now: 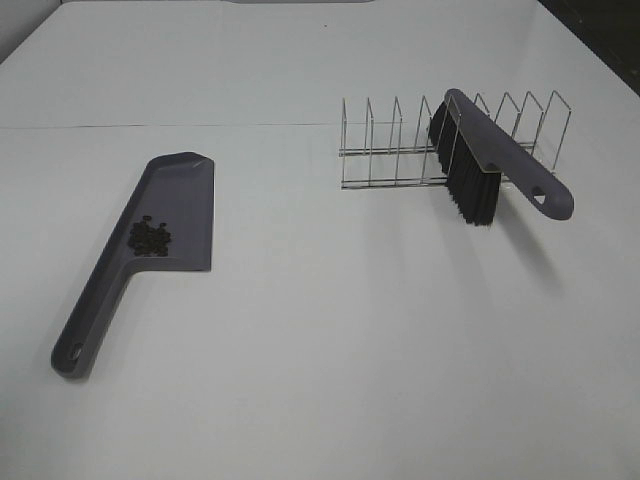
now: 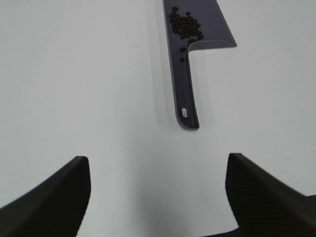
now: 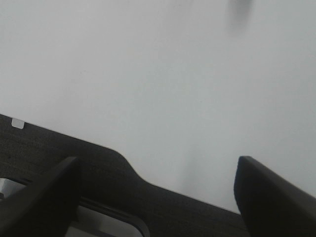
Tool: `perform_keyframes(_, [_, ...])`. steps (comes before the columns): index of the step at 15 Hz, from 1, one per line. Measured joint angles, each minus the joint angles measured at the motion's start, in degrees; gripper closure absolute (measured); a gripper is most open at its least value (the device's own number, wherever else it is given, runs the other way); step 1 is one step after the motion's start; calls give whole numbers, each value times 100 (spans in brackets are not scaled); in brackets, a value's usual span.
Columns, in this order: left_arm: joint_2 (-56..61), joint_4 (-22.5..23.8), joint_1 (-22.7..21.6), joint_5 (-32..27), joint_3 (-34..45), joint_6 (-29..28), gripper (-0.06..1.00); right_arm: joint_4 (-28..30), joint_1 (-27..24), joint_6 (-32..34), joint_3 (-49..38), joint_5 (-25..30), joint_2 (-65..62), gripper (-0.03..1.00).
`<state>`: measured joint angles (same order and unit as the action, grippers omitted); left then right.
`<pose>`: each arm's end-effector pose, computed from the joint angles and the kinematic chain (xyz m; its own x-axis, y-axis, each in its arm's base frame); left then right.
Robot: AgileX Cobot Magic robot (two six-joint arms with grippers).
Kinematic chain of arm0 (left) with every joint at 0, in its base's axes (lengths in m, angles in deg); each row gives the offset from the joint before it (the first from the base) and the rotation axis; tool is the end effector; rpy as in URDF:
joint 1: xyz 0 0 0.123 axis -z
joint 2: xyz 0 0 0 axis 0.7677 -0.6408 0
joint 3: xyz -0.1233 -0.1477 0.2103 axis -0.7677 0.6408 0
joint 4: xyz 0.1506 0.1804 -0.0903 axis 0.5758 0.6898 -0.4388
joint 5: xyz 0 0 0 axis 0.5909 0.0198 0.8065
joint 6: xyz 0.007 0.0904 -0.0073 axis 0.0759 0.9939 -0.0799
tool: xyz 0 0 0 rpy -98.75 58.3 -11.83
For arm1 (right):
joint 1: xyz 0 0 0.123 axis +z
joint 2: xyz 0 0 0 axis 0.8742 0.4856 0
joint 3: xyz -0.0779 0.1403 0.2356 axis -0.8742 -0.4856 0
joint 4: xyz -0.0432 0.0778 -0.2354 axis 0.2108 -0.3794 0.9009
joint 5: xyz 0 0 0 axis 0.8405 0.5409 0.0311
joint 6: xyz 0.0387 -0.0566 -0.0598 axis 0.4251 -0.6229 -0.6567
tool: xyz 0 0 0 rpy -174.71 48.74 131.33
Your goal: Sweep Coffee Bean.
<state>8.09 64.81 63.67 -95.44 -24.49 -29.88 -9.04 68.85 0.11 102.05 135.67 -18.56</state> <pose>0.0844 -0.0190 0.2861 -0.7522 0.0606 -0.6562 0.1379 0.9882 -0.0668 0.0697 0.0167 0.2632 -0.8056 -0.1905 -0.5609 -0.2422 0.9700 0.0184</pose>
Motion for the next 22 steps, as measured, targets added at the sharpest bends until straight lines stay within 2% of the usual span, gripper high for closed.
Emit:
perform_keyframes(4, [825, -11, 0, -189, 178, 252, 25, -11, 0, 0, -166, 29, -567, 18])
perform_keyframes(8, [1667, -97, 0, -607, 344, 985, 25, -17, 6, 0, -292, 206, -980, 18])
perform_keyframes(17, [2899, -172, 0, -613, 350, 1014, 25, -23, 6, 0, -292, 269, -2023, 18])
perform_keyframes(22, [2911, -172, 0, -613, 350, 1014, 25, -11, 6, 0, -292, 269, -2934, 21])
